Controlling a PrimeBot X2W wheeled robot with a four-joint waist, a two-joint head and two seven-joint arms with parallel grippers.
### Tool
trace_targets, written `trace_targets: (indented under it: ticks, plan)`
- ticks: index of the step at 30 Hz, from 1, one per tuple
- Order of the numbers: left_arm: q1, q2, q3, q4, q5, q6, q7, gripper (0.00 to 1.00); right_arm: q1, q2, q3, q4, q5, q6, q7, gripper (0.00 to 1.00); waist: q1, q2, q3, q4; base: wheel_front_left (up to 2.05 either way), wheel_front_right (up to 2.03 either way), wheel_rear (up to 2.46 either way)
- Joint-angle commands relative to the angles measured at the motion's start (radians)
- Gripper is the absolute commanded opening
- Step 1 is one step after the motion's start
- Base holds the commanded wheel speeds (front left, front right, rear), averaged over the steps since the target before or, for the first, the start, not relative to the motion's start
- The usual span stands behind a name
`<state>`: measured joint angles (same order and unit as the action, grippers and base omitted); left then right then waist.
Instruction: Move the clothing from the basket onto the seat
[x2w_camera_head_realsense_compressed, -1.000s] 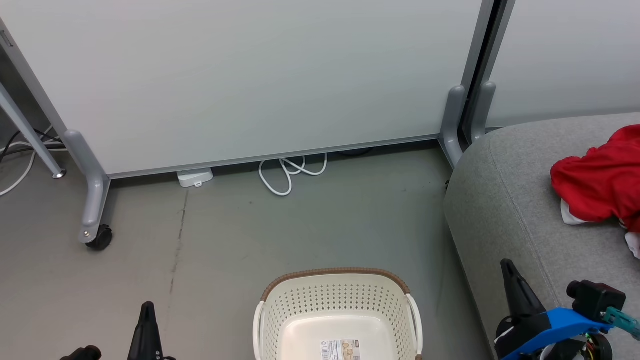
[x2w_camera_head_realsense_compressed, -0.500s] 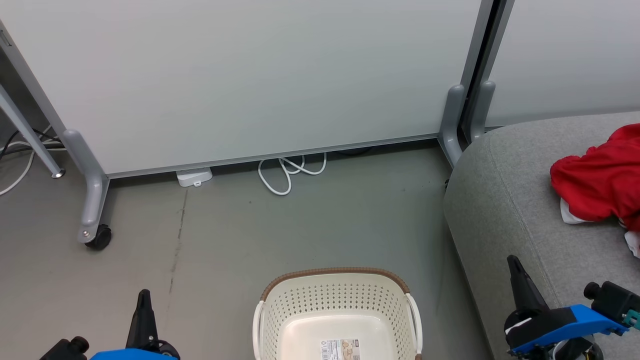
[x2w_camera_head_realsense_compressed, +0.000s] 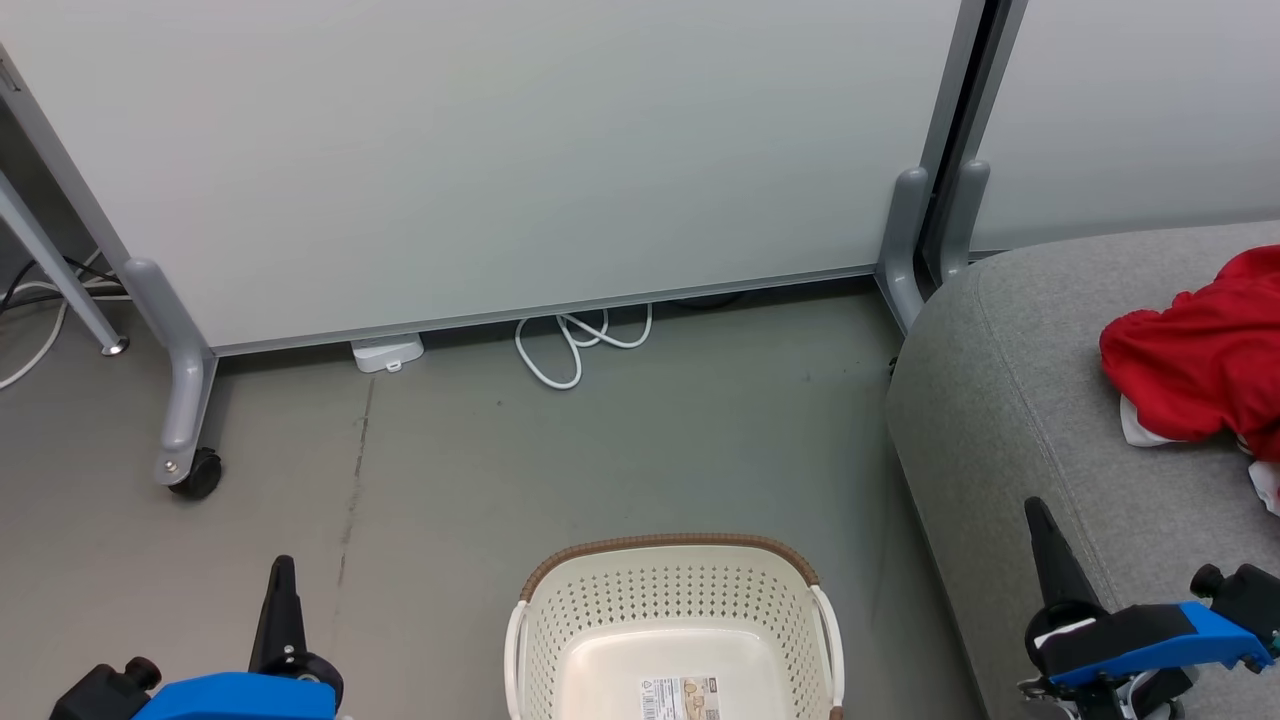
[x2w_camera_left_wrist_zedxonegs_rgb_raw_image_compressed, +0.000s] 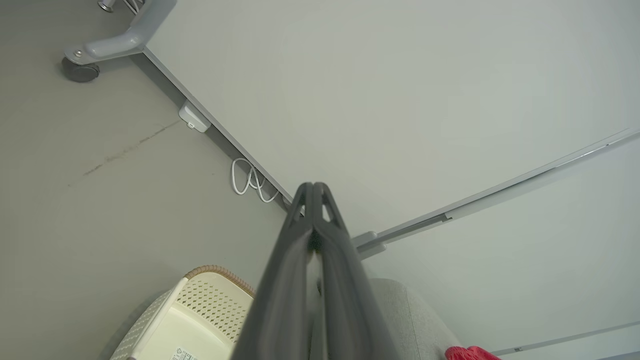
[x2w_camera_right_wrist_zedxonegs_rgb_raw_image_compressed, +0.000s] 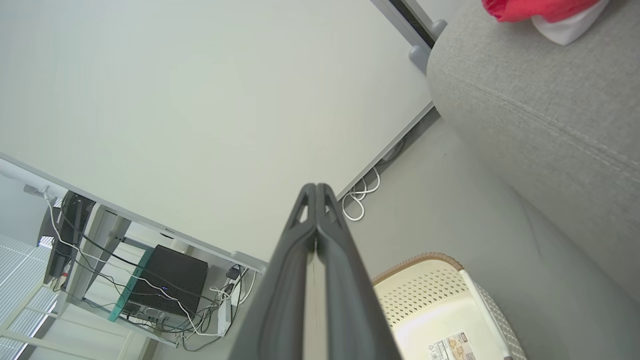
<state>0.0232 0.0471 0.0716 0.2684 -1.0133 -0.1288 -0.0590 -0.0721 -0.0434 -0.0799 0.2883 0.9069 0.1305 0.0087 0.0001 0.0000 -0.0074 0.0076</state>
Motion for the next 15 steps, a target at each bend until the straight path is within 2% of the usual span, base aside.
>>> trace_targets:
  ticks: [1, 15]
  plan:
    - [-0.030, 0.007, 0.005, -0.013, -0.025, -0.001, 0.007, 0.00, -0.025, -0.006, -0.004, -0.016, 0.030, 0.000, 0.007, 0.00, -0.0001, 0.0000, 0.000, 0.000, 0.00, 0.00, 0.00]
    - [-0.058, 0.007, 0.013, -0.017, -0.167, -0.002, 0.048, 0.00, -0.031, -0.007, -0.011, -0.024, 0.196, 0.000, 0.031, 0.00, -0.0001, 0.0000, 0.002, -0.002, 0.00, 0.00, 0.00]
